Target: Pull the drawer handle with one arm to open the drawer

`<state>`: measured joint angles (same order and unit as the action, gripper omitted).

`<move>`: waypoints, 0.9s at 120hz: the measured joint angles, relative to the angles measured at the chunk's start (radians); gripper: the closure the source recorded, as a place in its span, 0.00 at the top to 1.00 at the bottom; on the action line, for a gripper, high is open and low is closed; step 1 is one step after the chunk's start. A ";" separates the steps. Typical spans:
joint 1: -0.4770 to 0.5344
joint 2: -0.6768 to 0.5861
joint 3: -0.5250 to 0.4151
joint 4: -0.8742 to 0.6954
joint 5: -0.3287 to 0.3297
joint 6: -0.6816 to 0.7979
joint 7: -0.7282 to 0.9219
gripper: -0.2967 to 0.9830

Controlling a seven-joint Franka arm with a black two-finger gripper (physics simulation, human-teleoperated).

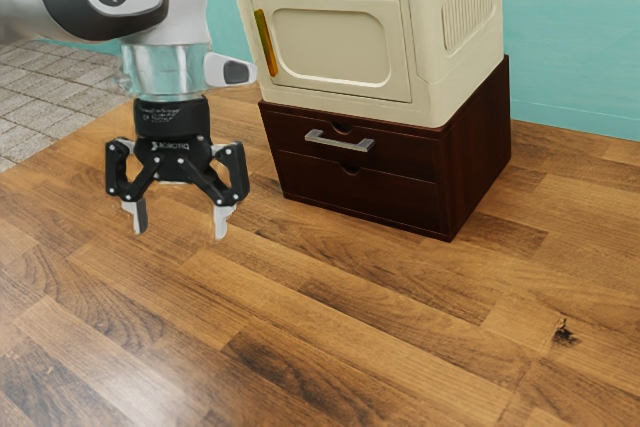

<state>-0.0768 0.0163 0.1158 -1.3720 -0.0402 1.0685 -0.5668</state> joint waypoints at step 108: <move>0.108 0.107 0.003 0.119 -0.033 0.477 -0.742 0.76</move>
<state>0.0311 0.1229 0.1187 -1.2534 -0.0736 1.5456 -1.3084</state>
